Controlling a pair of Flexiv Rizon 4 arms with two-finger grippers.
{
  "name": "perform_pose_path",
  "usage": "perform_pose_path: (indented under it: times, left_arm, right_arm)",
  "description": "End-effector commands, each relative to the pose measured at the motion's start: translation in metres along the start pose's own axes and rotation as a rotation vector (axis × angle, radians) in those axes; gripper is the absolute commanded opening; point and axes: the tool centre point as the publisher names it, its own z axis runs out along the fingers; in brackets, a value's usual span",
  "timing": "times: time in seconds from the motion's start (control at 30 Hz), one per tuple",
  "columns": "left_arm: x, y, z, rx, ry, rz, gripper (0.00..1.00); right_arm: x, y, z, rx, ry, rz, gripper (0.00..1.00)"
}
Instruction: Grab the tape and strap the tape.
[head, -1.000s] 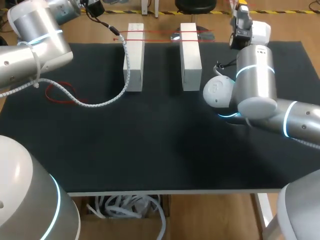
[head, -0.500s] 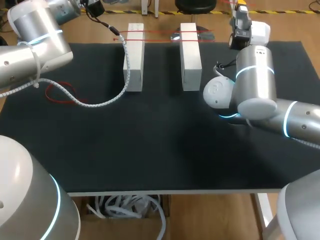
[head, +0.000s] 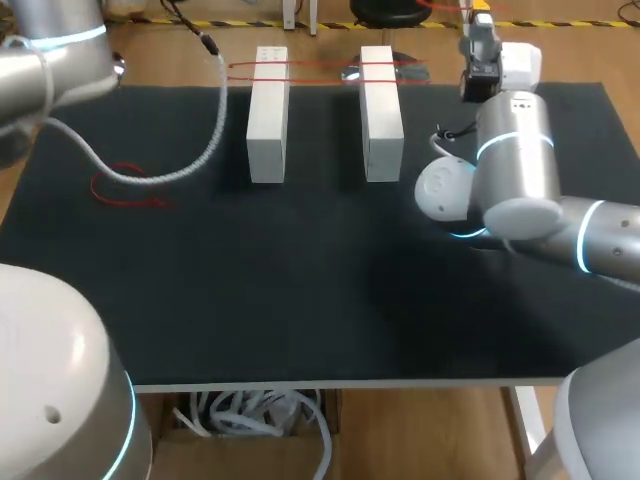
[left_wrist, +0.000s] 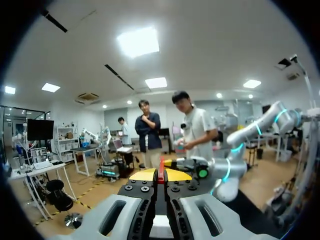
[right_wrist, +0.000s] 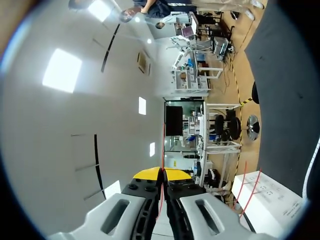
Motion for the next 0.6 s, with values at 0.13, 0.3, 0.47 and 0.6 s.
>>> perform_pose_path:
  times: [0.13,0.3,0.47,0.6]
  left_arm:
    - [-0.0071,-0.0085,0.0,-0.466,0.187,0.085,0.0]
    - [-0.0064,-0.0059,0.002,-0.577,0.248,0.11,0.0]
    - [-0.0083,-0.0051,0.0017,-0.584,0.209,0.092,0.0]
    - [-0.0083,-0.0051,0.0017,-0.584,0.209,0.092,0.0]
  right_arm:
    - [0.0033,0.0034,-0.0014,0.026,-0.009,-0.019,0.0]
    - [0.0025,0.0023,-0.0024,0.036,-0.016,-0.036,0.0]
    - [0.0019,0.0016,-0.0029,0.049,-0.016,-0.049,0.0]
    - [0.0007,0.0013,-0.003,0.055,-0.014,-0.061,0.0]
